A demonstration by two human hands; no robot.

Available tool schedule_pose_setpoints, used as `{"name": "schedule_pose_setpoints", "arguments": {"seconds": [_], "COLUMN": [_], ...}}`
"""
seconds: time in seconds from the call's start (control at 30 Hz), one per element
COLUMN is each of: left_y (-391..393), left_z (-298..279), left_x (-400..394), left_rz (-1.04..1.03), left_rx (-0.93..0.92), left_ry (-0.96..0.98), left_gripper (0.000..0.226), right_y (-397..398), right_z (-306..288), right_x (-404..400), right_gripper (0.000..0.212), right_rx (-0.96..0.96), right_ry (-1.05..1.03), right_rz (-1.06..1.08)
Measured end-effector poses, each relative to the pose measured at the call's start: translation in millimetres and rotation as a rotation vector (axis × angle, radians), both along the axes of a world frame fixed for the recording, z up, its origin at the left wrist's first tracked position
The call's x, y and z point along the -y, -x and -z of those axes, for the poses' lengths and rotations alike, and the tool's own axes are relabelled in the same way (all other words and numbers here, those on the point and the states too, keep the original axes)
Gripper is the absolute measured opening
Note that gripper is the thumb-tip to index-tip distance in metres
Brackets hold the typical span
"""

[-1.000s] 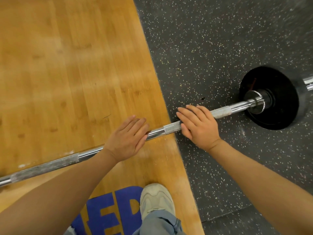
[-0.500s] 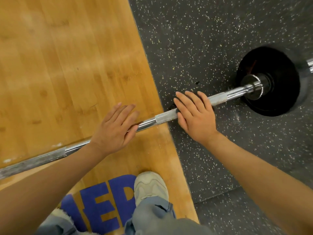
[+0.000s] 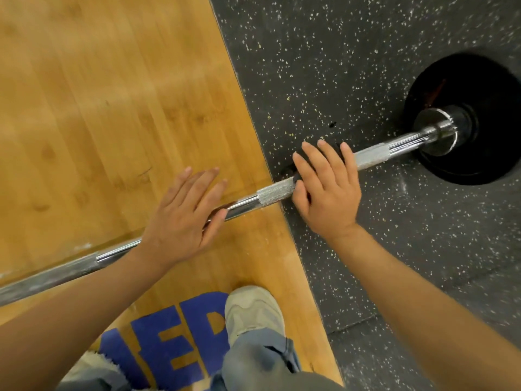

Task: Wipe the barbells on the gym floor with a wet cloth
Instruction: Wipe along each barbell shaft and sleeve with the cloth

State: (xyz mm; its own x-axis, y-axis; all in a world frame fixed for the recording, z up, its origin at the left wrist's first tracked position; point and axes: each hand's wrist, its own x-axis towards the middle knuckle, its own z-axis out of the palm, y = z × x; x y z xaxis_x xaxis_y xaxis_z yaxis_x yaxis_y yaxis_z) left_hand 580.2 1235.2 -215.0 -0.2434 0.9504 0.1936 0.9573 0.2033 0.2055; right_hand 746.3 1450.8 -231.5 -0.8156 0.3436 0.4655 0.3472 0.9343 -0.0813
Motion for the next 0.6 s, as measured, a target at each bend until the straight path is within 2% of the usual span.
{"name": "schedule_pose_setpoints", "arguments": {"seconds": [0.07,0.17,0.27,0.43,0.53,0.6], "left_y": [-0.1,0.1,1.0,-1.4,-2.0,-1.9], "left_z": [-0.7,-0.5,-0.7,-0.3,0.6,0.7], "left_x": [-0.3,0.0,0.1,1.2,1.3,1.3], "left_rz": [0.000,-0.001,-0.003,-0.012,-0.002,-0.004], "left_rx": [-0.004,-0.008,0.003,-0.012,-0.016,-0.011], "left_ry": [0.004,0.004,0.008,0.009,0.026,0.032], "left_gripper": [0.039,0.040,0.041,0.040,0.040,0.041], "right_y": [17.6,30.4,20.7,-2.2,13.9,26.5], "right_z": [0.1,-2.4,-6.4,-3.8,-0.8,-0.2], "right_x": [27.9,47.8,23.7,-19.9,7.0,29.1], "right_gripper": [0.038,0.038,0.045,0.044,0.042,0.039], "right_rx": [-0.058,-0.018,0.065,-0.026,-0.107,-0.125], "right_ry": [0.104,0.111,0.029,0.028,0.091,0.137], "right_rz": [0.122,-0.059,-0.178,0.056,0.276,0.309]}}
